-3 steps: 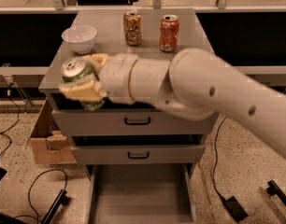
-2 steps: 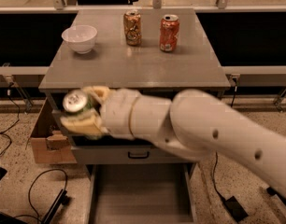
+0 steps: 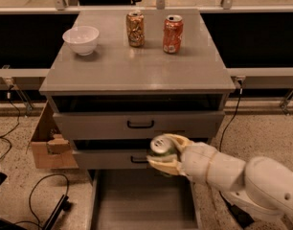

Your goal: Place green can into bottom drawer

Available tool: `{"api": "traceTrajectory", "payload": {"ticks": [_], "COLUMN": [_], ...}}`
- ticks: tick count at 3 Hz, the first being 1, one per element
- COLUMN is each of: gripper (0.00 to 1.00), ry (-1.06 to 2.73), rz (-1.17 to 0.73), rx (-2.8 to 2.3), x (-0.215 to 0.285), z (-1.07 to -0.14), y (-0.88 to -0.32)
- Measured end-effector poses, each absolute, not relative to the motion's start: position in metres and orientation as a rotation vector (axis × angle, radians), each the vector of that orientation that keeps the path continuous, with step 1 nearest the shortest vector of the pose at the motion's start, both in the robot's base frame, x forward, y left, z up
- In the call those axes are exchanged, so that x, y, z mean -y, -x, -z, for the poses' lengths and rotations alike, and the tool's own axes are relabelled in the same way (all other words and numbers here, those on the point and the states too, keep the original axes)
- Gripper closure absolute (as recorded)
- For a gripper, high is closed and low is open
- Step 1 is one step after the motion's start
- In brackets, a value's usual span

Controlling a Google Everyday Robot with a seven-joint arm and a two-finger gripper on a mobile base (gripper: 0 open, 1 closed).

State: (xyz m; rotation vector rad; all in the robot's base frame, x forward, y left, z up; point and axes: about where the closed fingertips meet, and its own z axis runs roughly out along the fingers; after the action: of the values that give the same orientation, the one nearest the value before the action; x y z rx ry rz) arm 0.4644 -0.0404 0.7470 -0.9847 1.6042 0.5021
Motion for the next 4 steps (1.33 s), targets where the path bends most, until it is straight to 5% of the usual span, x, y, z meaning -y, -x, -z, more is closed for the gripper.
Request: {"api": "traceTrajectory", "payload": {"ticks": [2, 4], "gripper": [1.0, 1.0], "ry": [0.943, 0.992], "rz": [-0.476, -0.641], "rx": [-1.676, -1.593], "x": [0.076, 0.038], "z": [-0.717, -0.633], "y": [-0.466, -0.496]}}
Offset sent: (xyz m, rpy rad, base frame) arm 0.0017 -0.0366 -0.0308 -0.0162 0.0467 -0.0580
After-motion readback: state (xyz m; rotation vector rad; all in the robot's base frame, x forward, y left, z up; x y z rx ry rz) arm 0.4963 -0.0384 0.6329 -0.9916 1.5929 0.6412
